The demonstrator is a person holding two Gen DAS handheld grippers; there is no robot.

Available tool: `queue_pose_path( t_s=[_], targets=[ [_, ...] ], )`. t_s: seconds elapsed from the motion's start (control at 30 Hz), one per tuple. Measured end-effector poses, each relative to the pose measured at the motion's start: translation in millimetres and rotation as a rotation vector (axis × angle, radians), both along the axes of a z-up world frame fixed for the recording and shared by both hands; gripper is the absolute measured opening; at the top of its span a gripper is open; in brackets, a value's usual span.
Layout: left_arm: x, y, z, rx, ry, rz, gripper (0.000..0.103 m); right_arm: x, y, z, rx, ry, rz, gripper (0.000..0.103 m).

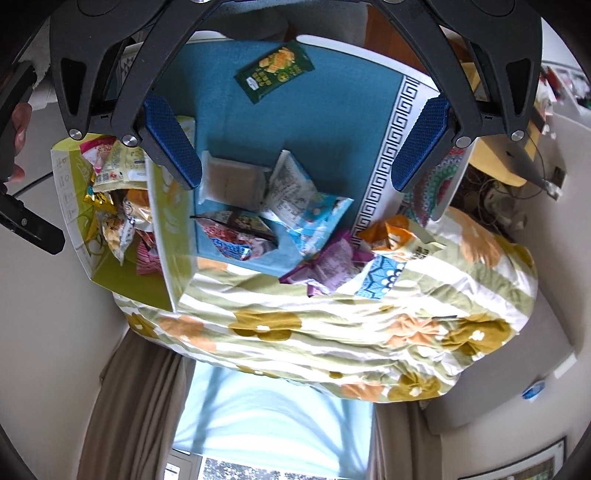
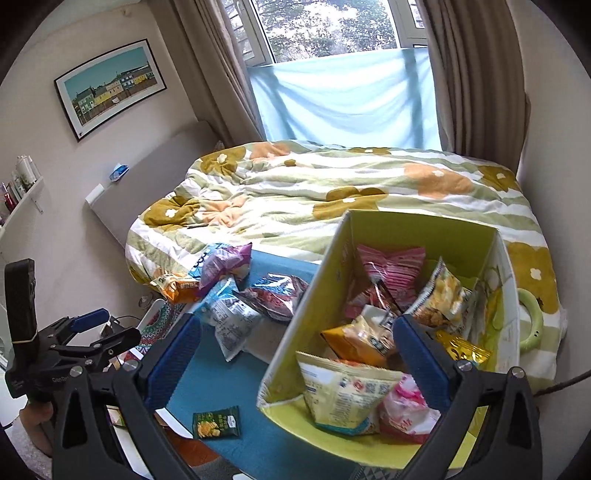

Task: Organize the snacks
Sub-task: 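Move both tools back over the loose bags on the table, then grasp the orange-and-white chiffon cake bag with the left tool while the right tool grasps the purple bag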

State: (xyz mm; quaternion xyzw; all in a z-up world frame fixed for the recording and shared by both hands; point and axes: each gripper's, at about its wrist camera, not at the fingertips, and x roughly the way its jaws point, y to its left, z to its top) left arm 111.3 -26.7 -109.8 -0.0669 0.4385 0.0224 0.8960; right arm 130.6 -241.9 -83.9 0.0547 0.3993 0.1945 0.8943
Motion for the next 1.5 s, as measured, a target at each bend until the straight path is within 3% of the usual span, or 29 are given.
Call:
queue_pose_path(
  t_s=[0.23, 0.47, 0.63, 0.83, 1.0, 1.17, 1.23, 1.3, 1.33, 1.5],
  targets=[
    [52.6, 86.7, -16.6, -0.008, 0.066, -0.017, 0.102, 54.3, 80.8, -4.4, 0.003, 0.038, 0.037, 0.103],
    [121.7, 143.2, -62.2, -0.01, 0.2, -0.122, 0.102, 115.1, 156.6, -34.2, 0.021, 0.131, 0.008, 0.103],
    [162.4, 159.5, -105.7, -0.023, 0.296, -0.188, 0.102, 150.0, 193.3, -65.0, 0.016, 0.203, -0.027, 0.103],
    [182.5, 157.9, -148.0, -0.009, 0.378, -0.269, 0.102, 182.5, 216.8, -108.5, 0.02, 0.314, -0.074, 0.103],
    [191.4, 159.5, -171.8, 0.012, 0.427, -0.278, 0.102, 199.2, 228.6, -139.9, -0.002, 0.381, -0.1, 0.103],
    [198.7, 163.8, -189.5, -0.02, 0.46, -0.287, 0.101, 207.1, 227.0, -157.3, 0.02, 0.425, -0.123, 0.103],
    [200.2, 164.2, -194.2, -0.025, 0.47, -0.296, 0.094, 210.4, 228.2, -162.4, 0.035, 0.441, -0.122, 0.103],
    [201.2, 165.3, -199.8, -0.049, 0.49, -0.306, 0.071, 214.7, 233.2, -168.9, 0.03, 0.455, -0.12, 0.103],
    [201.4, 165.6, -202.9, -0.057, 0.501, -0.306, 0.064, 216.2, 235.3, -172.1, 0.026, 0.461, -0.118, 0.103],
    [199.9, 167.2, -204.6, -0.051, 0.49, -0.311, 0.061, 220.8, 242.3, -185.8, 0.032, 0.49, -0.111, 0.103]
  ],
)
